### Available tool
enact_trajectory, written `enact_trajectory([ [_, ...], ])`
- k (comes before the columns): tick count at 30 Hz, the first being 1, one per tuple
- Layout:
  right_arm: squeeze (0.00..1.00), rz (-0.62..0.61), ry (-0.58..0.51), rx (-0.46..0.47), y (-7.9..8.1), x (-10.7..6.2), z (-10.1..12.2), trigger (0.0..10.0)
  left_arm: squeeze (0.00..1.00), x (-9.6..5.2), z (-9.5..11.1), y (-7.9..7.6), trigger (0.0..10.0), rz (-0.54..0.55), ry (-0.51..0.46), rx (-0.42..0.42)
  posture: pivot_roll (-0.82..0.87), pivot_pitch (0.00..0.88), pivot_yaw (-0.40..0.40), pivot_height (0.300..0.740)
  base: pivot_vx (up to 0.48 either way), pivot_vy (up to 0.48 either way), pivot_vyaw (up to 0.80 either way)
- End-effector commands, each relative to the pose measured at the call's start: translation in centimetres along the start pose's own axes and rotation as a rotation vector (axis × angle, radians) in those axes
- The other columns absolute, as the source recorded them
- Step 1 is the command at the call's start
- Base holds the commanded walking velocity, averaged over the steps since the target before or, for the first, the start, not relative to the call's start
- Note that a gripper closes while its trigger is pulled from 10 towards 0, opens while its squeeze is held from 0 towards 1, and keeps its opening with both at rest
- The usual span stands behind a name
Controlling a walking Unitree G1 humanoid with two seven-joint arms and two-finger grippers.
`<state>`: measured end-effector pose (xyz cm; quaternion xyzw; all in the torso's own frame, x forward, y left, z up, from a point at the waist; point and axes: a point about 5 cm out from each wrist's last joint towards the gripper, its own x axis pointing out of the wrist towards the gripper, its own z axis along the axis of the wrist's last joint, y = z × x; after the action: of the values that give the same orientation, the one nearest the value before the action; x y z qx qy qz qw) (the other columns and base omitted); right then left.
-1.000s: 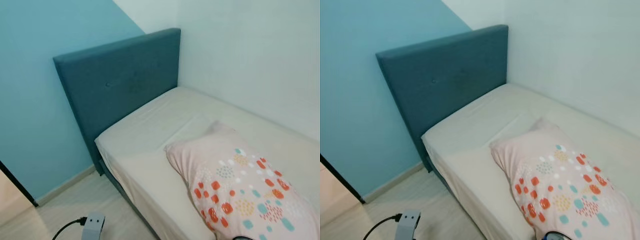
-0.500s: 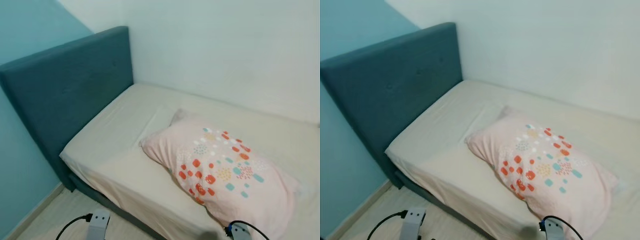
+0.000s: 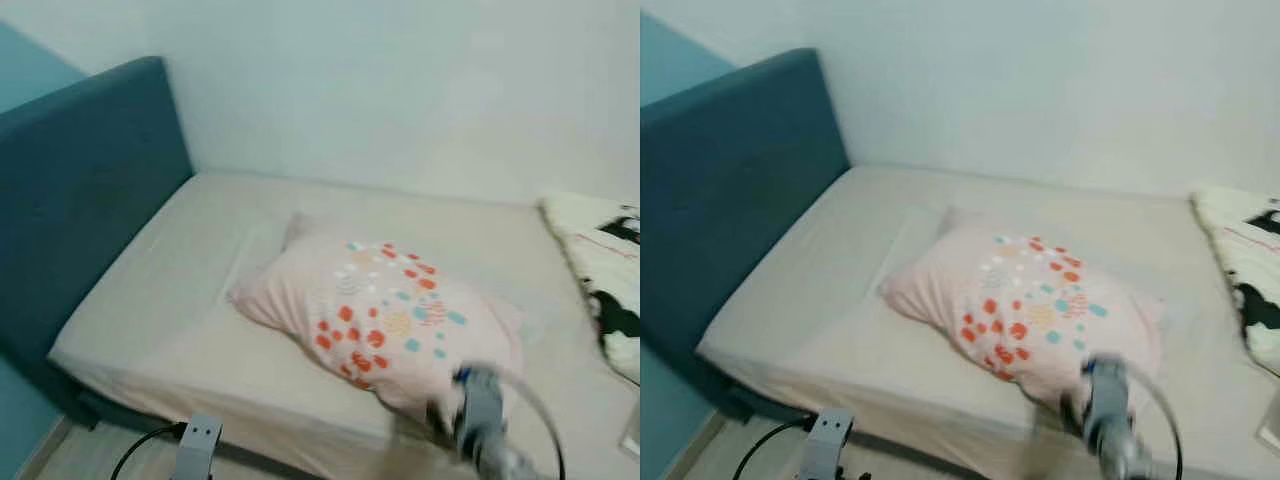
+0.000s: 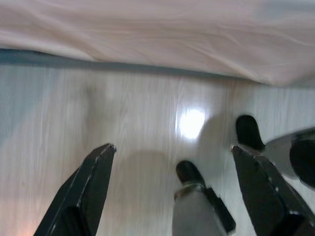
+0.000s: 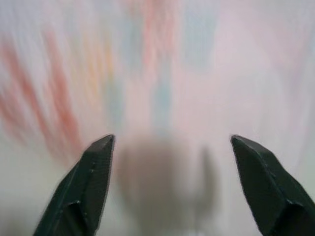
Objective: Clean up the room
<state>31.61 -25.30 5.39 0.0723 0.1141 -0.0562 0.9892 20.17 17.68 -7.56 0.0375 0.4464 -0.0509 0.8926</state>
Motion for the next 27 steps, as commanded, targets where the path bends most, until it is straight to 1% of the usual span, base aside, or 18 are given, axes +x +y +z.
enact_trajectory([
  [1, 0.0, 0.1, -0.241, 0.087, 0.8, 0.6, 5.0, 10.0, 0.0, -0.2, -0.8, 0.5, 10.0, 0.006, 0.023, 0.006, -0.01, 0.0, 0.032, 0.73, 0.0, 0.0, 0.0],
  [3, 0.0, 0.308, -0.557, 0.204, 2.4, -0.5, 13.8, 10.0, 0.0, -0.3, -1.0, 0.6, 10.0, 0.002, 0.022, 0.001, -0.01, 0.0, 0.033, 0.73, 0.0, 0.0, 0.0],
  [4, 0.0, 0.308, -0.557, 0.204, 2.4, -0.5, 13.8, 10.0, 0.0, -0.3, -1.0, 0.6, 10.0, 0.002, 0.022, 0.001, -0.01, 0.0, 0.033, 0.73, 0.0, 0.0, 0.0],
  [5, 0.0, 0.408, -0.66, 0.243, 3.3, -1.7, 16.9, 10.0, 0.0, -0.3, -1.1, 0.7, 10.0, 0.001, 0.023, -0.001, -0.01, 0.0, 0.034, 0.73, 0.0, 0.0, 0.0],
  [6, 0.0, 0.408, -0.66, 0.243, 3.3, -1.7, 16.9, 10.0, 0.0, -0.3, -1.1, 0.7, 10.0, 0.001, 0.023, -0.001, -0.01, 0.0, 0.034, 0.73, 0.0, 0.0, 0.0],
  [8, 0.0, 0.755, -0.961, 0.254, 7.2, -7.6, 27.0, 10.0, 0.0, -0.4, -1.7, 0.7, 10.0, -0.005, 0.036, -0.001, -0.01, 0.0, 0.02, 0.73, 0.0, 0.0, 0.0],
  [9, 0.0, 0.755, -0.961, 0.254, 7.2, -7.6, 27.0, 10.0, 0.0, -0.4, -1.7, 0.7, 10.0, -0.005, 0.036, -0.001, -0.01, 0.0, 0.02, 0.73, 0.0, 0.0, 0.0],
  [10, 0.0, 0.911, -1.066, 0.247, 9.1, -10.7, 30.5, 10.0, 0.0, -0.5, -2.0, 0.6, 10.0, -0.006, 0.043, -0.003, -0.01, 0.0, 0.018, 0.73, 0.0, 0.0, 0.0],
  [11, 0.0, 0.911, -1.066, 0.247, 9.1, -10.7, 30.5, 10.0, 0.0, -0.5, -2.0, 0.6, 10.0, -0.006, 0.043, -0.003, -0.01, 0.0, 0.018, 0.73, 0.0, 0.0, 0.0],
  [12, 0.0, 1.069, -1.152, 0.238, 10.9, -13.9, 33.1, 10.0, 0.0, -0.6, -2.3, 0.6, 10.0, -0.007, 0.049, -0.003, -0.01, 0.0, 0.014, 0.73, 0.0, 0.0, 0.0],
  [13, 0.0, 1.069, -1.152, 0.238, 10.9, -13.9, 33.1, 10.0, 0.0, -0.6, -2.3, 0.6, 10.0, -0.007, 0.049, -0.003, -0.01, 0.0, 0.014, 0.73, 0.0, 0.0, 0.0],
  [15, 0.0, 1.315, -1.27, 0.196, 13.6, -19.2, 36.6, 10.0, 0.0, -0.6, -2.6, 0.5, 10.0, -0.009, 0.054, -0.005, 0.0, 0.0, 0.01, 0.73, 0.0, 0.0, 0.0],
  [16, 0.0, 1.315, -1.27, 0.196, 13.6, -19.2, 36.6, 10.0, 0.0, -0.6, -2.6, 0.5, 10.0, -0.009, 0.054, -0.005, 0.0, 0.0, 0.01, 0.73, 0.0, 0.0, 0.0],
  [18, 0.0, 1.522, -1.369, 0.177, 15.6, -23.8, 39.1, 10.0, 0.0, -0.6, -2.7, 0.5, 10.0, -0.013, 0.055, -0.003, 0.01, 0.0, 0.002, 0.73, 0.0, 0.0, 0.0],
  [19, 0.0, 1.522, -1.369, 0.177, 15.6, -23.8, 39.1, 10.0, 0.0, -0.6, -2.7, 0.5, 10.0, -0.013, 0.055, -0.003, 0.01, 0.0, 0.002, 0.73, 0.0, 0.0, 0.0],
  [21, 0.0, 1.667, -1.415, 0.185, 16.7, -26.7, 40.1, 10.0, 0.0, -0.7, -2.7, 0.5, 10.0, -0.014, 0.053, -0.001, 0.02, 0.0, 0.011, 0.73, 0.0, 0.0, 0.0],
  [23, 0.0, 1.667, -1.415, 0.185, 16.7, -26.7, 40.1, 10.0, 0.0, -0.7, -2.7, 0.5, 10.0, -0.014, 0.053, -0.001, 0.02, 0.0, 0.011, 0.73, 0.0, 0.0, 0.0],
  [27, 0.0, 1.81, -1.398, 0.179, 17.7, -29.2, 40.3, 10.0, 0.0, -0.8, -2.8, 0.9, 10.0, -0.009, 0.049, 0.0, 0.04, 0.0, 0.01, 0.73, 0.0, 0.0, 0.0],
])
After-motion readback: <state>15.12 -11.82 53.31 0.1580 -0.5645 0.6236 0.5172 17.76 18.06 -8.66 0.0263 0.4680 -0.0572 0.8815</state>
